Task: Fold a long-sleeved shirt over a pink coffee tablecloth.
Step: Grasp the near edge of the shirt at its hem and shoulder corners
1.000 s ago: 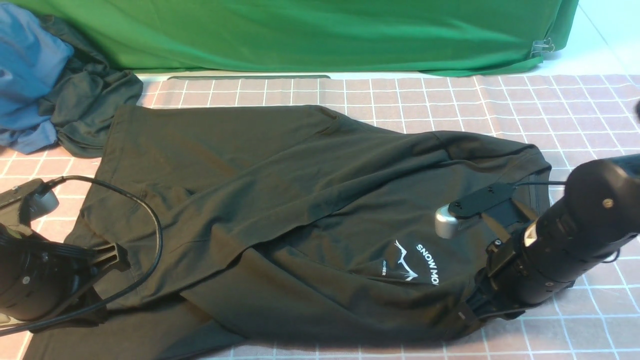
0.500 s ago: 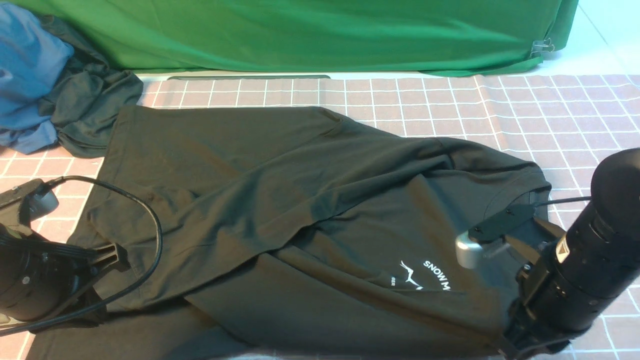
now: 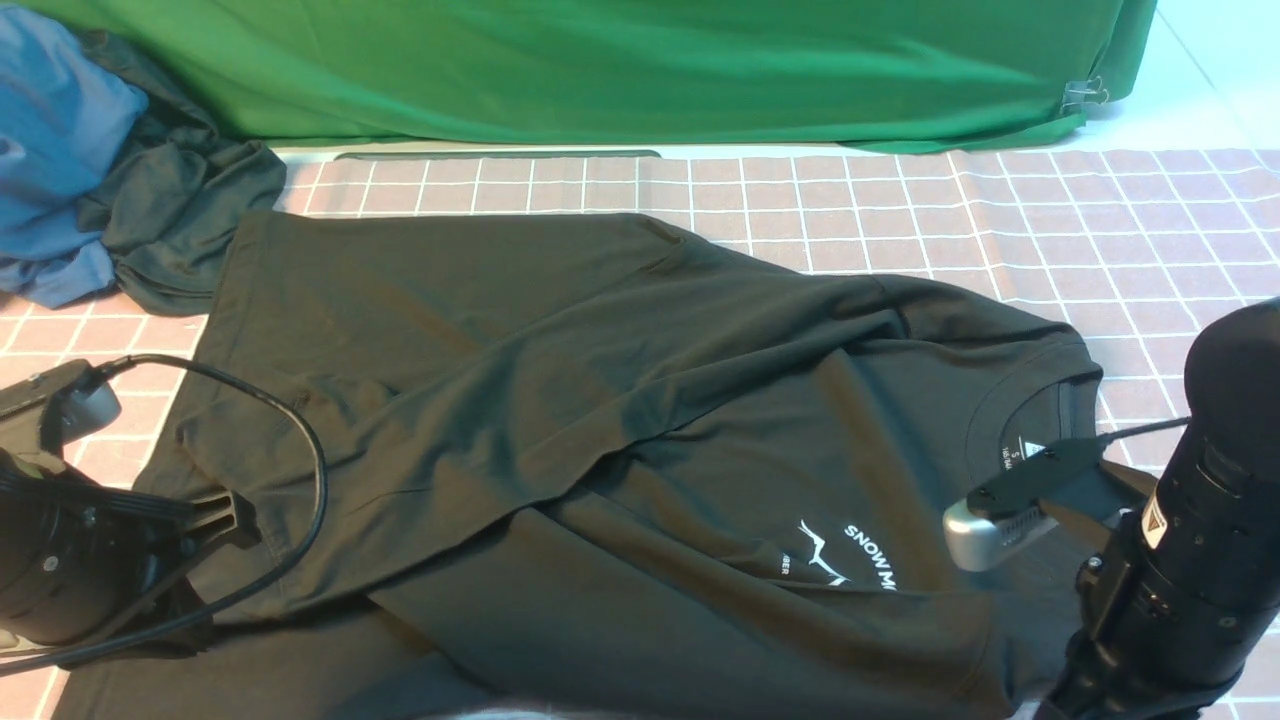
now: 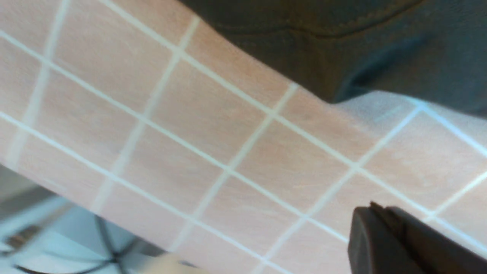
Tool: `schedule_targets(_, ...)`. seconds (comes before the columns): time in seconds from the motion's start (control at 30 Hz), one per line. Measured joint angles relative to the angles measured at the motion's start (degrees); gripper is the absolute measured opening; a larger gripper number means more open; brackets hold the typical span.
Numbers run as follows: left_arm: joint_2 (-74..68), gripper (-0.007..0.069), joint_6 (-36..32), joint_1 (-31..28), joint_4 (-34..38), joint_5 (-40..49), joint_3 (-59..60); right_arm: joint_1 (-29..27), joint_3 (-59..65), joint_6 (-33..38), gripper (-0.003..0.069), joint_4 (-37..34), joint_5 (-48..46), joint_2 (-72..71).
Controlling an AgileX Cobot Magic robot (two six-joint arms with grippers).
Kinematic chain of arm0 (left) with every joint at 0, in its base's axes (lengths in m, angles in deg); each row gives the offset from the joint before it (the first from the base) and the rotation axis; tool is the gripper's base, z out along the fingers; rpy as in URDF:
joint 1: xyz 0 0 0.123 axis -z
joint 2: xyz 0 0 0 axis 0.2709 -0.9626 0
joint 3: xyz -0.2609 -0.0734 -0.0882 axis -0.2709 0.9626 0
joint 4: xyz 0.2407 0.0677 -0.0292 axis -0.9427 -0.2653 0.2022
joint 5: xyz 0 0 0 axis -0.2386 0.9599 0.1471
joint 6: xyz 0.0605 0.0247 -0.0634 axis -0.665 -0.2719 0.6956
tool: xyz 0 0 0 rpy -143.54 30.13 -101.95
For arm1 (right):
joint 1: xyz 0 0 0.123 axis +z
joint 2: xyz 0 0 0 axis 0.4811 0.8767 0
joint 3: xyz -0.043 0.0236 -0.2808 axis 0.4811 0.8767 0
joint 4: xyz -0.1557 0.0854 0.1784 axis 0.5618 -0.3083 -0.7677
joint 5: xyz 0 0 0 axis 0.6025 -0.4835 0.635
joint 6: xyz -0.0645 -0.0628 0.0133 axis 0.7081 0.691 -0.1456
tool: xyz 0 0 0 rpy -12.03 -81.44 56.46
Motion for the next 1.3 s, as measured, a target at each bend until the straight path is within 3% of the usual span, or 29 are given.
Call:
schedule_targets(0.1, 0.0, 0.0014, 0.0, 0.0, 0.0, 0.0, 0.0, 0.7, 0.0, 0.5, 0.0251, -4.4, 0.5, 0.0)
schedule_targets(0.13, 0.0, 0.0014, 0.0, 0.0, 0.0, 0.0, 0.0, 1.6, 0.0, 0.8, 0.0346, -5.1, 1.4, 0.0)
schedule_targets(0.23, 0.0, 0.0014, 0.0, 0.0, 0.0, 0.0, 0.0, 3.8, 0.0, 0.1, 0.0485, -5.1, 4.3, 0.3)
schedule_targets(0.3, 0.0, 0.0014, 0.0, 0.0, 0.1, 0.1, 0.0, 4.4, 0.0, -1.6, 0.052, -5.1, 6.0, 1.3)
schedule_targets(0.5, 0.0, 0.0014, 0.8, 0.0, -0.5, 4.4, 0.0, 4.5, 0.0, -4.8, 0.0529, -4.0, 10.9, 5.1)
schedule_targets(0.7, 0.0, 0.0014, 7.3, 0.0, -7.9, 12.0, 0.0, 4.5, 0.0, -6.7, 0.0531, -1.4, 13.1, 5.5)
schedule_targets(0.93, 0.0, 0.002, 11.6, 0.0, -11.9, 13.0, 1.1, 4.5, 0.0, -6.8, 0.0531, -0.8, 13.4, 5.6)
schedule_targets(1.13, 0.0, 0.0143, 21.5, -0.1, -22.4, 13.1, 3.9, 4.5, 0.0, -5.1, 0.0531, -0.7, 14.2, 5.6)
schedule_targets(1.3, -0.4, 0.03, 22.9, -0.1, -22.3, 10.8, 4.0, 4.5, 0.0, -3.4, 0.0532, -0.7, 15.3, 5.6)
